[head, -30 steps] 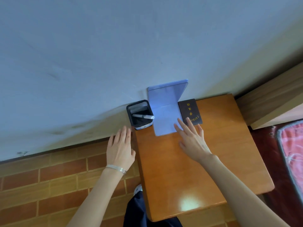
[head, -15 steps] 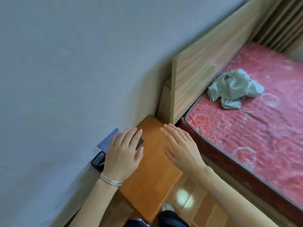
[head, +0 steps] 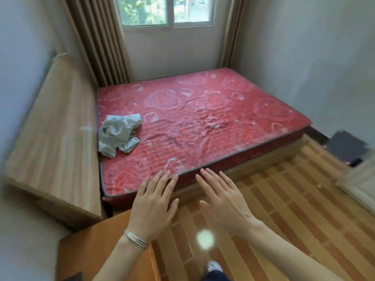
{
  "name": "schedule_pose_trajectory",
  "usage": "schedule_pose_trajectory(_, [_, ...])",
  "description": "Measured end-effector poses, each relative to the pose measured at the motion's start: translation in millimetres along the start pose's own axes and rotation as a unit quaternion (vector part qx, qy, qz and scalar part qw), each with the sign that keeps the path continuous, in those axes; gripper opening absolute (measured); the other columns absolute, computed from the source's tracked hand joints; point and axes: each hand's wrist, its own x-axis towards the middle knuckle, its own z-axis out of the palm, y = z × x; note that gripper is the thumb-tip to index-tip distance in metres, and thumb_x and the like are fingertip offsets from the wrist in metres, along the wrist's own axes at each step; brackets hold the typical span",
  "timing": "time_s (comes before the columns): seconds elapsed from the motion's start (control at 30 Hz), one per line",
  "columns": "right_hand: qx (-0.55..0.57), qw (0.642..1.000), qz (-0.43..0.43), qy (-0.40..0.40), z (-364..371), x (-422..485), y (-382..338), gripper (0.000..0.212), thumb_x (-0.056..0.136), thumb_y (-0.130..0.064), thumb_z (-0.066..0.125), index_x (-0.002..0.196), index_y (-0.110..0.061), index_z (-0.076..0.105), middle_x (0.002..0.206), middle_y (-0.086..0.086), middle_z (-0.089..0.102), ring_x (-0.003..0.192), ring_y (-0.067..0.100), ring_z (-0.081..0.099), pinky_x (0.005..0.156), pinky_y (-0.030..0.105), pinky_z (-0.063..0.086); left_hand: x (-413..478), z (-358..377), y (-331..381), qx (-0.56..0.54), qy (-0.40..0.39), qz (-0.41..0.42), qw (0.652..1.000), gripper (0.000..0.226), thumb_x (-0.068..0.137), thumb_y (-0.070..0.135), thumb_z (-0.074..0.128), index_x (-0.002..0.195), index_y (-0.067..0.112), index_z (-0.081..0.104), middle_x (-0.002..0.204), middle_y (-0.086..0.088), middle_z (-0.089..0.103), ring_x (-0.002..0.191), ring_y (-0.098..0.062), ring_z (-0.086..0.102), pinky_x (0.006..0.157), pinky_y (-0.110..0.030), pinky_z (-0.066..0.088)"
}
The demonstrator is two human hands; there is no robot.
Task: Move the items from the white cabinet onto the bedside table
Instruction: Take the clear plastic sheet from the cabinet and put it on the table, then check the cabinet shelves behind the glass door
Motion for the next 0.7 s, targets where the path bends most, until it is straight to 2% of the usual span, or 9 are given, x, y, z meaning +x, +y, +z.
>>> schedule_pose_trajectory(0.2, [-0.068, 0.981, 0.182, -0.02, -60, -114, 76, 0.062, 0.089, -0.043, 0.042, 0.143, -0.014, 0.033, 0.148, 0.007, 0.034, 0.138, 0.019, 0.027, 0.11, 0.045, 0.028, 79, 20, 118, -0.045, -0.001, 0.18, 0.983, 0.056, 0.085, 0.041, 0.04, 0.132, 0.014, 0.056, 0.132, -0.009, 0.057, 0.123, -0.026, 0.048, 0.102, -0.045, 0.031])
schedule_pose_trajectory(0.4, [-0.123, 0.933, 0.336, -0.033, -126, -223, 137, 0.062, 0.087, -0.049, 0.037, 0.141, -0.018, 0.036, 0.144, 0.005, 0.042, 0.134, 0.019, 0.036, 0.108, 0.046, 0.032, 123, 29, 258, -0.1, -0.019, 0.312, 0.945, 0.056, 0.086, 0.043, 0.04, 0.134, 0.018, 0.053, 0.134, -0.003, 0.055, 0.126, -0.023, 0.049, 0.105, -0.041, 0.027])
schedule_pose_trajectory(0.53, [-0.164, 0.912, 0.376, -0.031, -171, -277, 173, 0.06, 0.087, -0.049, 0.041, 0.138, -0.018, 0.041, 0.138, 0.003, 0.049, 0.129, 0.019, 0.042, 0.106, 0.045, 0.034, 150, 32, 340, -0.113, -0.012, 0.365, 0.924, 0.056, 0.087, 0.044, 0.039, 0.136, 0.02, 0.051, 0.136, -0.001, 0.054, 0.126, -0.022, 0.049, 0.106, -0.041, 0.026])
schedule_pose_trajectory(0.7, [-0.207, 0.887, 0.412, -0.015, -237, -339, 227, 0.059, 0.087, -0.048, 0.035, 0.137, -0.018, 0.043, 0.134, 0.003, 0.052, 0.124, 0.02, 0.048, 0.103, 0.043, 0.037, 186, 18, 446, -0.119, 0.013, 0.407, 0.905, 0.057, 0.087, 0.045, 0.037, 0.136, 0.019, 0.051, 0.136, -0.001, 0.053, 0.128, -0.021, 0.046, 0.108, -0.038, 0.024])
